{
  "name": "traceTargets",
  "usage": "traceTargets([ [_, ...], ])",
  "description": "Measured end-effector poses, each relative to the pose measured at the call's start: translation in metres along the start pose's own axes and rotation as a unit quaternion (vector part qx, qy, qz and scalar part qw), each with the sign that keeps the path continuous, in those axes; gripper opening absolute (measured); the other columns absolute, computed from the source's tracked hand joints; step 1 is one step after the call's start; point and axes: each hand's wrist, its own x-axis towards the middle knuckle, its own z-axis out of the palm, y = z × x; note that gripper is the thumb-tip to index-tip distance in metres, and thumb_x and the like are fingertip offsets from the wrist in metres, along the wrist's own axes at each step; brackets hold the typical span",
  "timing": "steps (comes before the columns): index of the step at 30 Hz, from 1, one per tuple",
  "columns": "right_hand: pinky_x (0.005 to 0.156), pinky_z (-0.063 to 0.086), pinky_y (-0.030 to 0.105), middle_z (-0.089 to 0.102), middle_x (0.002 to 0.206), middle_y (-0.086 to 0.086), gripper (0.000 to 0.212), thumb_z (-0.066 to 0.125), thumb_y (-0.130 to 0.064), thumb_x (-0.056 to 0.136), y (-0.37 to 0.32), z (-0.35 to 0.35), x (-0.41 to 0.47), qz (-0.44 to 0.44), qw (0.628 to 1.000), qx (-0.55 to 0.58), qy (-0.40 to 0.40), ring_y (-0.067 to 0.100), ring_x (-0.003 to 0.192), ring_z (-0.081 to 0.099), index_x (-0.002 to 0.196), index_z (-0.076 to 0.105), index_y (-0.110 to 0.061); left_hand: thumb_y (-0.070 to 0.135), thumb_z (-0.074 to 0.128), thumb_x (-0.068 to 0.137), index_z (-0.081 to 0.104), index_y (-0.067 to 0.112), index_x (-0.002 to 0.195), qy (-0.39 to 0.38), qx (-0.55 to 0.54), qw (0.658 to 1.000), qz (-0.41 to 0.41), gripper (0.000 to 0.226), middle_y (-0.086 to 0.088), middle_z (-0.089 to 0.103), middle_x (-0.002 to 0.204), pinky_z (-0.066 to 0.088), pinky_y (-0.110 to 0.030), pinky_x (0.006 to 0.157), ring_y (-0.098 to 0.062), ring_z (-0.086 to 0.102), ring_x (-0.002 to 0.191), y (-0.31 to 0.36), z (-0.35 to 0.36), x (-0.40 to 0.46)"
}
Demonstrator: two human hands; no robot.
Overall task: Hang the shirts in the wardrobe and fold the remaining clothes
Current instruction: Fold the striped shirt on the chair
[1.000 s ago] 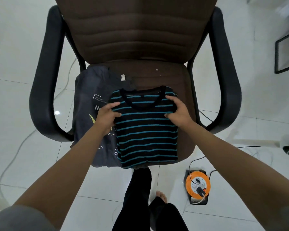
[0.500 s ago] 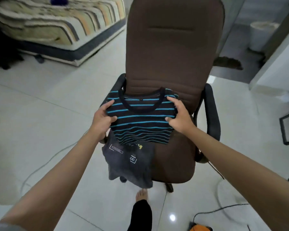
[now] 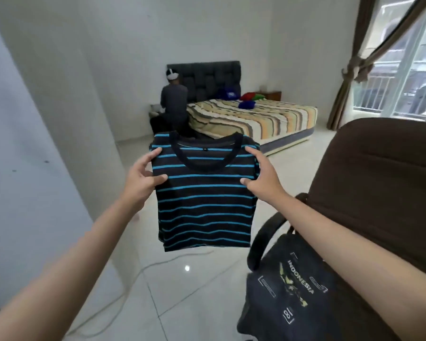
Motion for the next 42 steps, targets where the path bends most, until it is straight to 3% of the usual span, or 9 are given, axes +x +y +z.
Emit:
traceTargets([
  [7,0.102,0.038,0.022,0.04,0.14,-0.004,0.078,0.07,0.003,0.075,-0.105,0.171,0.089,-0.126,0.983,0.076,-0.108,0.007,0.125,0.041,0.142,0.038,-0.022,-0.016,0.055,0.082,0.046,0.017,0.135,0.174,0.063,0.981,0.061,0.064,0.01,0.071,0.091,0.059,-0.026,0.07,-0.008,0.07,0.076,0.053,-0.172,-0.019],
  [11,0.108,0.036,0.027,0.038,0.137,-0.006,0.076,0.068,0.003,0.076,-0.164,0.269,0.109,-0.192,0.959,0.119,-0.172,0.013,0.13,0.04,0.141,0.037,-0.022,-0.014,0.056,0.083,0.046,0.019,0.135,0.265,0.093,0.957,0.074,0.063,0.006,0.062,0.104,0.058,-0.024,0.068,-0.007,0.07,0.077,0.078,-0.257,-0.052],
  [15,0.109,0.039,0.04,0.039,0.129,-0.009,0.076,0.069,0.002,0.075,-0.216,0.361,0.118,-0.23,0.928,0.181,-0.229,0.015,0.129,0.043,0.138,0.04,-0.029,-0.013,0.058,0.081,0.047,0.019,0.135,0.343,0.137,0.925,0.089,0.064,0.006,0.055,0.115,0.057,-0.022,0.071,-0.01,0.068,0.093,0.096,-0.324,-0.091],
  [21,0.105,0.039,0.028,0.041,0.126,-0.007,0.073,0.067,0.004,0.077,-0.29,0.481,0.114,-0.29,0.871,0.242,-0.314,0.011,0.122,0.044,0.14,0.039,-0.022,-0.013,0.061,0.08,0.048,0.02,0.134,0.46,0.23,0.852,0.099,0.064,0.007,0.058,0.118,0.056,-0.027,0.083,-0.011,0.064,0.101,0.109,-0.402,-0.138],
  [25,0.099,0.039,0.02,0.042,0.123,-0.007,0.073,0.067,0.005,0.077,-0.334,0.552,0.128,-0.334,0.831,0.273,-0.351,0.009,0.116,0.046,0.139,0.04,-0.021,-0.011,0.061,0.082,0.047,0.021,0.133,0.512,0.284,0.805,0.097,0.062,0.012,0.054,0.118,0.055,-0.022,0.078,-0.008,0.063,0.1,0.121,-0.44,-0.147],
  [28,0.092,0.036,0.01,0.041,0.124,-0.007,0.073,0.068,0.004,0.077,-0.369,0.6,0.147,-0.364,0.804,0.283,-0.376,0.008,0.115,0.044,0.14,0.04,-0.02,-0.008,0.063,0.081,0.046,0.024,0.134,0.546,0.328,0.765,0.096,0.064,0.016,0.051,0.121,0.055,-0.023,0.083,-0.01,0.061,0.106,0.129,-0.469,-0.142],
  [33,0.099,0.035,0.022,0.042,0.131,0.0,0.073,0.069,0.001,0.079,-0.427,0.676,0.184,-0.404,0.756,0.308,-0.413,0.014,0.122,0.043,0.142,0.038,-0.019,-0.008,0.063,0.081,0.045,0.023,0.135,0.608,0.376,0.693,0.096,0.065,0.009,0.051,0.127,0.046,-0.033,0.101,-0.01,0.052,0.12,0.148,-0.517,-0.116],
  [42,0.099,0.032,0.021,0.036,0.143,0.004,0.075,0.069,-0.002,0.08,-0.503,0.769,0.202,-0.439,0.689,0.343,-0.464,0.018,0.13,0.038,0.144,0.034,-0.018,-0.014,0.057,0.078,0.045,0.02,0.135,0.722,0.386,0.571,0.065,0.067,0.002,0.045,0.132,0.041,-0.025,0.101,-0.009,0.043,0.121,0.173,-0.571,-0.079],
])
